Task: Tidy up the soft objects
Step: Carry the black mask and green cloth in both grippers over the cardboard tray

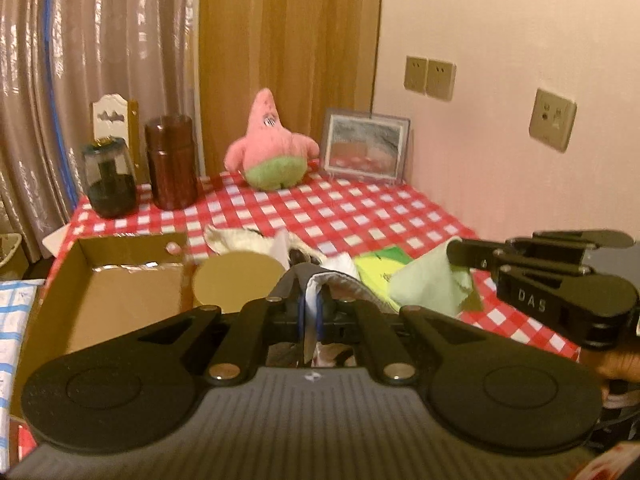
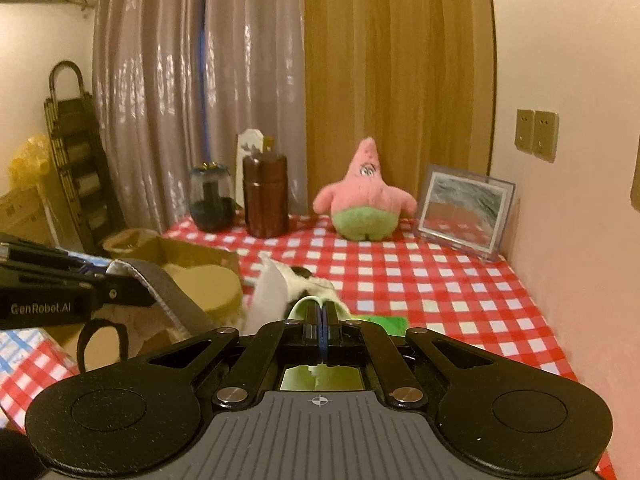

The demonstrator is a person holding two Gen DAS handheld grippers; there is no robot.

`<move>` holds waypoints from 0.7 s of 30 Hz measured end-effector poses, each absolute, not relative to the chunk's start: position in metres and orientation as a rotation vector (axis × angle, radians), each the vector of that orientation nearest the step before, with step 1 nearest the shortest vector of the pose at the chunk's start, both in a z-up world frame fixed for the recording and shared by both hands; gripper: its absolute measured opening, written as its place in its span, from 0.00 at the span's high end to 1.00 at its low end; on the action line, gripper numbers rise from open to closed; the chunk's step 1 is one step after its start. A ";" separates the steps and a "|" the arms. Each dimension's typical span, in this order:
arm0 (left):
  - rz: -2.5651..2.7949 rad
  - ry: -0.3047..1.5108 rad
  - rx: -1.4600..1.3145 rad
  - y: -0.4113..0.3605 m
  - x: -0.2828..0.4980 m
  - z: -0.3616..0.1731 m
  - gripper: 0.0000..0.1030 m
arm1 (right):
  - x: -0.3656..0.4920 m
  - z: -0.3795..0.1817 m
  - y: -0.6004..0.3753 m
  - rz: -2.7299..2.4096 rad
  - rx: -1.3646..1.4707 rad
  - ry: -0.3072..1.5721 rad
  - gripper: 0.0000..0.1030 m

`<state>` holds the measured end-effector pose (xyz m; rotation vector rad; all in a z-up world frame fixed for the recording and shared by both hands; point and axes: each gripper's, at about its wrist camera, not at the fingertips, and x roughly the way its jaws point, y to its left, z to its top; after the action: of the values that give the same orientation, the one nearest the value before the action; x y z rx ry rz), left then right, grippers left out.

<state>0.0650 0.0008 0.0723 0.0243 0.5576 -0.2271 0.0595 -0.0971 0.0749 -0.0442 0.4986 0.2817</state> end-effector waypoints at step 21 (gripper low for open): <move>0.061 0.540 -0.041 0.158 0.027 0.104 0.96 | 0.067 0.104 0.039 0.711 0.016 0.491 1.00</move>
<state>0.0272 0.1581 0.1041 -0.0406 0.5401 0.0611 0.0671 0.0389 0.1039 0.0158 0.4911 0.7111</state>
